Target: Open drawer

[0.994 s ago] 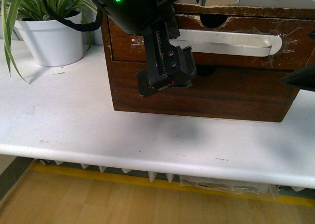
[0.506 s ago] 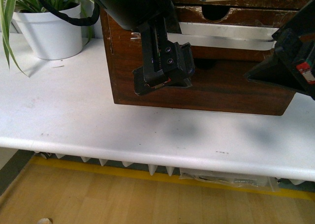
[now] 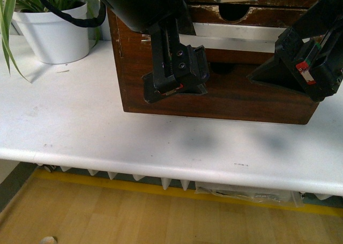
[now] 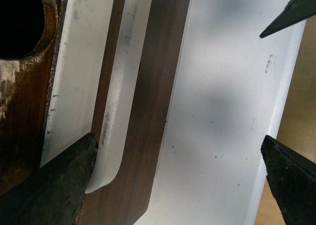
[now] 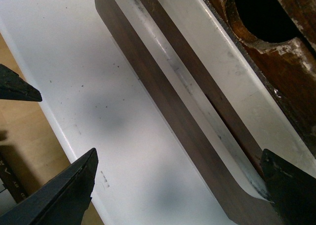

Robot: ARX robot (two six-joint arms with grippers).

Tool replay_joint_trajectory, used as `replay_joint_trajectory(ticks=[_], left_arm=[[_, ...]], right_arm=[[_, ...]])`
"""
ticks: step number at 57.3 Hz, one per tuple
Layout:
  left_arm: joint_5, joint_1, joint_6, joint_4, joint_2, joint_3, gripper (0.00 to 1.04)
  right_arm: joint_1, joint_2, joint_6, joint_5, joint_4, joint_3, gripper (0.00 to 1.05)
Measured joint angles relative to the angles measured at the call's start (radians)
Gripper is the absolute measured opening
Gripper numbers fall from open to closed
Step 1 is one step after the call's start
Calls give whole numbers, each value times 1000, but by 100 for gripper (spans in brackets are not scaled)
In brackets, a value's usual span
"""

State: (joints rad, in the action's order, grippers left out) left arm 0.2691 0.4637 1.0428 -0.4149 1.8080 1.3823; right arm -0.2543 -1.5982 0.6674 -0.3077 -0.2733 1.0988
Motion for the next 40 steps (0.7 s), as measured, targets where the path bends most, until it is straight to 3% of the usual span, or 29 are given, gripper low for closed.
replay_joint_trajectory(ticks=[13, 40], left_arm=[[1, 0, 25, -31, -3, 2, 99], [42, -2, 129, -176, -89, -53, 99]], right_arm=[[-4, -14, 7, -32, -15, 7, 96], [-40, 48, 87, -118, -195, -9, 96]])
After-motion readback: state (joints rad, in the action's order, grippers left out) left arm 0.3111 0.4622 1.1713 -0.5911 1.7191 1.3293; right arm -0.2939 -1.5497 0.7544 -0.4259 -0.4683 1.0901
